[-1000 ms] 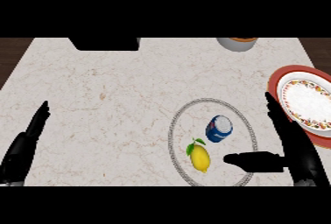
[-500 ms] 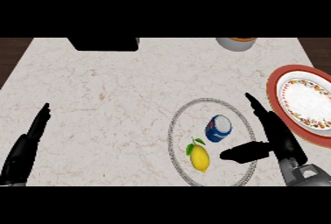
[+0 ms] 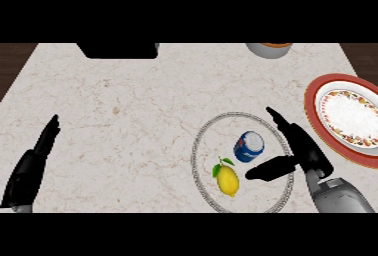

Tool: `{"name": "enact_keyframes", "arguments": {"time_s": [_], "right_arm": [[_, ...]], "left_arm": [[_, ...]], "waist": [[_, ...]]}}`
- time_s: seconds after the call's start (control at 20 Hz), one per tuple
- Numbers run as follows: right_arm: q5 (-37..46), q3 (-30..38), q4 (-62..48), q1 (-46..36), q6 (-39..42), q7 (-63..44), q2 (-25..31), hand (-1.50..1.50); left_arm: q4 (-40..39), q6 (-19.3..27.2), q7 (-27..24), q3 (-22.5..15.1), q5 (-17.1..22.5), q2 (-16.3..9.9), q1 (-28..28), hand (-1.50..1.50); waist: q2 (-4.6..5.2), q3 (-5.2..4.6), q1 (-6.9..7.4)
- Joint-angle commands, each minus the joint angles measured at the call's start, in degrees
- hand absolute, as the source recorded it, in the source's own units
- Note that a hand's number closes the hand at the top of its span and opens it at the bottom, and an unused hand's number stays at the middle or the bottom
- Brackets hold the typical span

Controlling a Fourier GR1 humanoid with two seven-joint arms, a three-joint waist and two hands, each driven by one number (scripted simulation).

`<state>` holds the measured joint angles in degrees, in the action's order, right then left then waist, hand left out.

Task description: Pick the can from the placemat and place it in the plate

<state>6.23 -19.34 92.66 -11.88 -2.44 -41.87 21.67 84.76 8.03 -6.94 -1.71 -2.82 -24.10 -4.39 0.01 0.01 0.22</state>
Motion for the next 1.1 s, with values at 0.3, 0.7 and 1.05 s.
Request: {"name": "enact_keyframes", "arguments": {"time_s": [0.3,0.7,1.05], "right_arm": [[7.46,1.92,-8.08,-0.69,2.73,3.1,-8.63,-1.5],[8.41,6.66,-11.56,1.78,4.75,12.48,-10.52,1.5],[14.74,6.15,-14.09,-0.05,2.67,14.17,-15.31,1.5]], "left_arm": [[0.14,-2.22,0.12,2.77,-3.75,4.26,0.02,0.0],[1.6,-4.08,0.27,5.18,-5.65,6.2,-1.13,0.0],[0.8,-5.55,-0.07,6.44,-8.33,8.01,-0.75,0.0]], "waist": [[-0.02,-0.01,0.01],[-0.03,0.0,-0.07],[-0.03,-0.01,-0.07]]}}
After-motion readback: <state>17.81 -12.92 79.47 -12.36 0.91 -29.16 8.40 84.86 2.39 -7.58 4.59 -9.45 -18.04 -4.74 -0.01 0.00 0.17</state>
